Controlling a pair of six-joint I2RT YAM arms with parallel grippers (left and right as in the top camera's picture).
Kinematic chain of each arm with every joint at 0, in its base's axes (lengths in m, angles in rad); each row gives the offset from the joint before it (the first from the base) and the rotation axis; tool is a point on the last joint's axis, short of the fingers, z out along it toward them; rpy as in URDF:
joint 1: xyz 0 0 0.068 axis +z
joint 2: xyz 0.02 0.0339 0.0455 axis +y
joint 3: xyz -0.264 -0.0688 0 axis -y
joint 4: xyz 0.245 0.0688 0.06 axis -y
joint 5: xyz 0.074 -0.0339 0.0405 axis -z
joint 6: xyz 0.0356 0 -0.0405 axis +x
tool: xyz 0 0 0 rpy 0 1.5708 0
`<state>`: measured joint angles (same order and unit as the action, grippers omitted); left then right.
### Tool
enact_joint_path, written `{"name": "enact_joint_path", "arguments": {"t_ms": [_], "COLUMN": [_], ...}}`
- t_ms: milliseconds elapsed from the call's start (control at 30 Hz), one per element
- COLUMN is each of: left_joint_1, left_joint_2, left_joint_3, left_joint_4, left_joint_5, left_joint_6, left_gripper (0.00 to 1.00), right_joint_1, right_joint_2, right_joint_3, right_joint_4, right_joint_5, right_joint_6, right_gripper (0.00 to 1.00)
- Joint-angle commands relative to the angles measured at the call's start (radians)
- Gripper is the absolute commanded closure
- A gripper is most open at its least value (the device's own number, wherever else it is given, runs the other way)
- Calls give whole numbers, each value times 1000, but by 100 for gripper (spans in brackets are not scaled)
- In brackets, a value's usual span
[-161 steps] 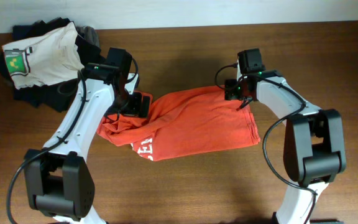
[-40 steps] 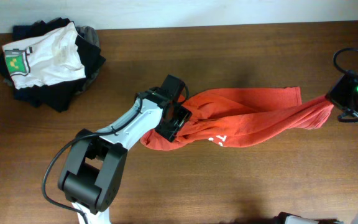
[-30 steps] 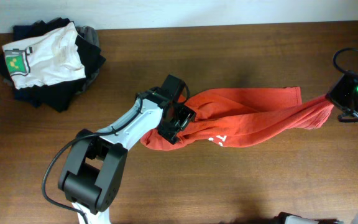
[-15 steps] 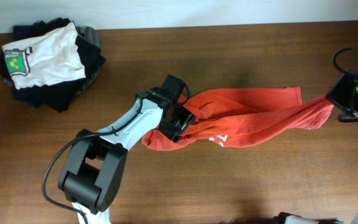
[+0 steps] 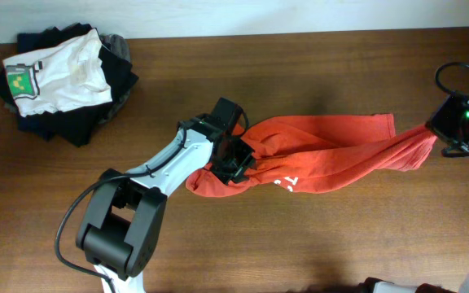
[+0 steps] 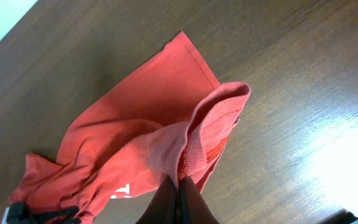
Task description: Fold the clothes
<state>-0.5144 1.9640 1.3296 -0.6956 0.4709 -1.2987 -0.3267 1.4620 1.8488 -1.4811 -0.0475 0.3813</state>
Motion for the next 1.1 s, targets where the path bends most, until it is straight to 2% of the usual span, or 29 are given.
{"name": "enact_joint_path", "arguments": {"t_ms": [0,100,200,467,567,833,967,1067], "left_joint_1": [16,18,25,27,27,27,24,24], "left_joint_2": [8,8,8,8,8,9,9,9], "left_joint_3": [10,11,11,47,76,90,90,90], "left_joint_4": [-2,3,3,3,3,2,-64,-72], "left_joint_5": [6,5,15,16,27,16,-117,-157], "left_joint_6": [5,6,6,13,13,13,13,12], "left_gripper": [72,71,54,55,60,60,60,60], "right_joint_1": [0,0,0,0,0,0,0,0], "right_joint_2": [2,2,2,2,2,2,2,2], "right_joint_3": [-5,-5,-5,-5,-5,-5,-5,-5], "right_joint_4": [4,4,4,4,4,4,3,3], "right_joint_5": [-6,-6,-6,-5,-5,-5,-5,-6], "right_joint_6": [-7,-7,-7,-7,-7,-8,-8,-8], "right_gripper": [96,96,96,96,96,96,96,96]}}
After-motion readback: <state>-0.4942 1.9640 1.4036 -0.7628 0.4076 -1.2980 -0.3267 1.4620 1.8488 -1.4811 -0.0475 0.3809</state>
